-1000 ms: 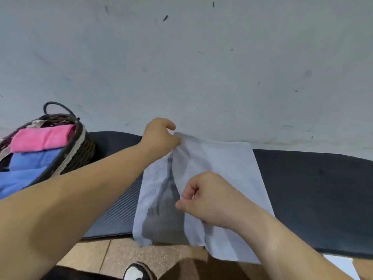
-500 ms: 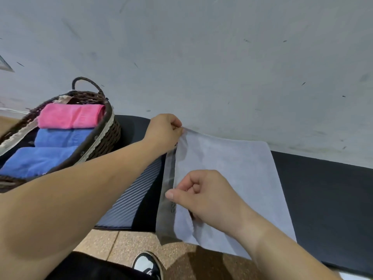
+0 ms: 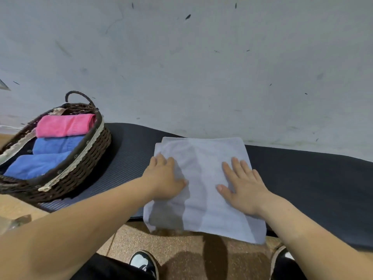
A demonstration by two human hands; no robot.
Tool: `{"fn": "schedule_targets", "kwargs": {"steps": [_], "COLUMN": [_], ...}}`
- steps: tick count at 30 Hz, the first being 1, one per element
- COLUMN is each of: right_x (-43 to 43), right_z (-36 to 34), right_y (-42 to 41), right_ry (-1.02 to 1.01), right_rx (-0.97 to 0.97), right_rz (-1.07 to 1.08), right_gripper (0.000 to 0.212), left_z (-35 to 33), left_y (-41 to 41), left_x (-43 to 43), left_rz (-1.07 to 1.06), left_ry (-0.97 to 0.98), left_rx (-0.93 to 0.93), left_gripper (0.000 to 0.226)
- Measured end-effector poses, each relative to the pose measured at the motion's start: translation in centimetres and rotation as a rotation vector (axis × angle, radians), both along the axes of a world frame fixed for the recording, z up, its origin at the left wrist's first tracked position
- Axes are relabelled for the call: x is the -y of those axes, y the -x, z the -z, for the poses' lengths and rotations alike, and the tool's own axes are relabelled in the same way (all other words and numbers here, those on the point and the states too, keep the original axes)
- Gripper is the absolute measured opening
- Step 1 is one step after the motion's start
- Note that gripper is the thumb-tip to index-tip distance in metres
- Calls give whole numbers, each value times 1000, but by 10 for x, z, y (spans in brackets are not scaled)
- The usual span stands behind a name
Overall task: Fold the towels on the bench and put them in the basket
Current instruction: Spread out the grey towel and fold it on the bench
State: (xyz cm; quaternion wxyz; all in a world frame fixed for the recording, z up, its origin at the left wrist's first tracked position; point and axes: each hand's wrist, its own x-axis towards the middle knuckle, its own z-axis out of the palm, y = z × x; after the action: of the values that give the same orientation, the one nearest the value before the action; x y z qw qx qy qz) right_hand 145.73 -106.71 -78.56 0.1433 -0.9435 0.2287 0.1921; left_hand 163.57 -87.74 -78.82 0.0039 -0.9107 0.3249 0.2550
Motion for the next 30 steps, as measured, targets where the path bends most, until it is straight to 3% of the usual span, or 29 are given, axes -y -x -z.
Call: {"fn": "schedule_targets", "kwargs": {"steps": [4, 10, 14, 17, 20, 23, 26, 30], "right_x": [5, 33, 57, 57, 32, 3, -6, 8], "right_z": [6, -2, -12, -18, -25, -21, -17, -18], "right_y": [28, 66, 80, 76, 61, 53, 53, 40], "right_ry": [41, 58, 136, 168, 10, -89, -84, -105], "right_rx": [-63, -204, -321, -214, -65, -101, -165, 15], "right_rz": [53, 208, 347, 308, 172, 32, -19, 56], "right_gripper": [74, 71, 71, 72, 76, 81, 83, 74], "left_z": [17, 8, -9, -20, -22, -19, -18, -19], "left_y": [13, 42, 50, 52, 64, 80, 87, 85], "left_x": [11, 49, 45, 29, 17, 15, 17, 17], "left_rz": [15, 179, 148, 51, -5, -44, -75, -85], "left_ry": [67, 375, 430, 420, 398, 398, 338, 336], "left_rx": [90, 45, 118, 58, -16, -58, -83, -135], "left_gripper": [90, 54, 37, 16, 32, 52, 42, 28]}}
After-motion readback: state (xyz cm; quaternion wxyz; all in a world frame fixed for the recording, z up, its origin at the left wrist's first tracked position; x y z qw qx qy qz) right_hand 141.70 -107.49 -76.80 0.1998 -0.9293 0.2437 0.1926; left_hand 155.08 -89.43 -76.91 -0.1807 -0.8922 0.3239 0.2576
